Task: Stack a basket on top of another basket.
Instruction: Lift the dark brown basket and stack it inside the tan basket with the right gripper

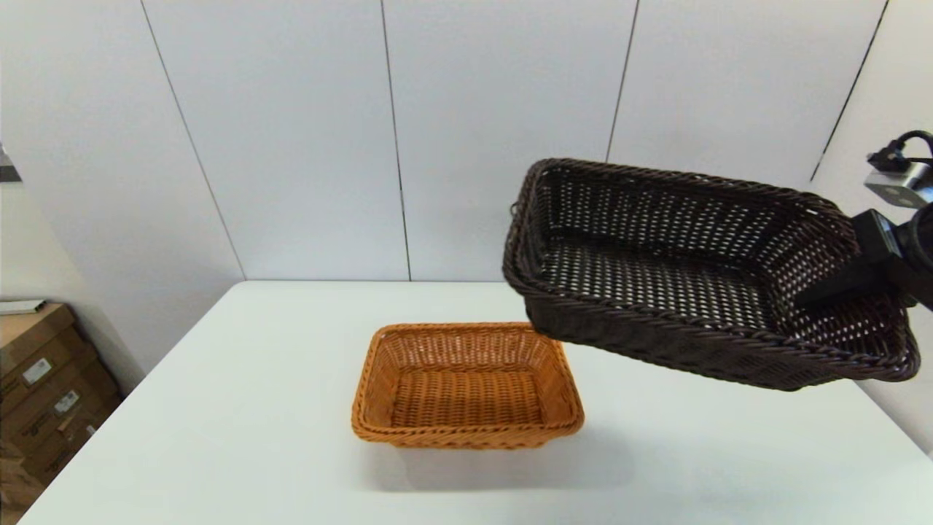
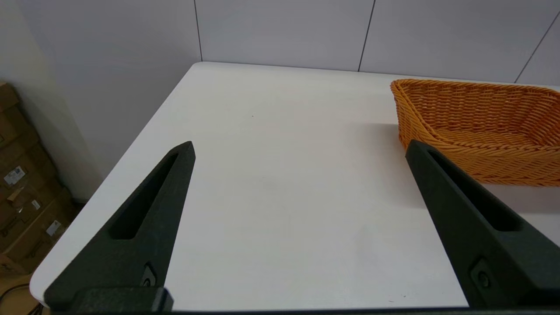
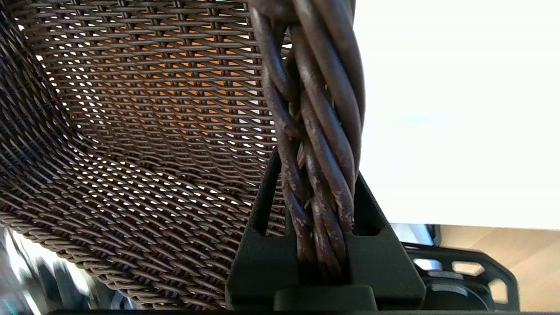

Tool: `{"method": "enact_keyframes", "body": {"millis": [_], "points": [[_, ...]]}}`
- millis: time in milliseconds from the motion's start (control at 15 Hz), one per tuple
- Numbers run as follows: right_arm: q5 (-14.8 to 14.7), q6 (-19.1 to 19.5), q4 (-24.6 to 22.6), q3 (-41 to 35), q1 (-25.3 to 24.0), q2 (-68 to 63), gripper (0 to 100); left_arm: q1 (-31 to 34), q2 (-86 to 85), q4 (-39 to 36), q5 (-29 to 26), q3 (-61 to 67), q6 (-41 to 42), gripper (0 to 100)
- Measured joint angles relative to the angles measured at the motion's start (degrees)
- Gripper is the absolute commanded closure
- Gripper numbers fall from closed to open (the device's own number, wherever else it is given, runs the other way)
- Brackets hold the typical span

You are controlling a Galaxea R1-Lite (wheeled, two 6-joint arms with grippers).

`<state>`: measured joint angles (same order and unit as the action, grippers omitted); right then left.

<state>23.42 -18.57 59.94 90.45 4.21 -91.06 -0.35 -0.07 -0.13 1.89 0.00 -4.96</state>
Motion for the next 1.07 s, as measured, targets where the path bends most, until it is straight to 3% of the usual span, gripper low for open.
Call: {"method": "enact_keyframes", "body": {"millis": [400, 600, 733, 1067], "points": [[-3.5, -8.44, -7.27, 3.38, -19.93, -2.95, 100, 0.0, 0.0, 0.0, 0.0, 0.0, 0.01, 0], [-9.73, -10.84, -12.62, 3.69, -27.21, -7.39, 100, 0.0, 0.0, -0.02, 0.01, 0.0, 0.01, 0], [-11.41, -11.06, -15.59, 4.19, -29.61, -10.26, 100, 0.0, 0.0, -0.02, 0.01, 0.0, 0.01, 0], [-11.7, -10.87, -16.03, 7.81, -31.24, -17.65, 100, 0.0, 0.0, -0.02, 0.01, 0.0, 0.0, 0]]}}
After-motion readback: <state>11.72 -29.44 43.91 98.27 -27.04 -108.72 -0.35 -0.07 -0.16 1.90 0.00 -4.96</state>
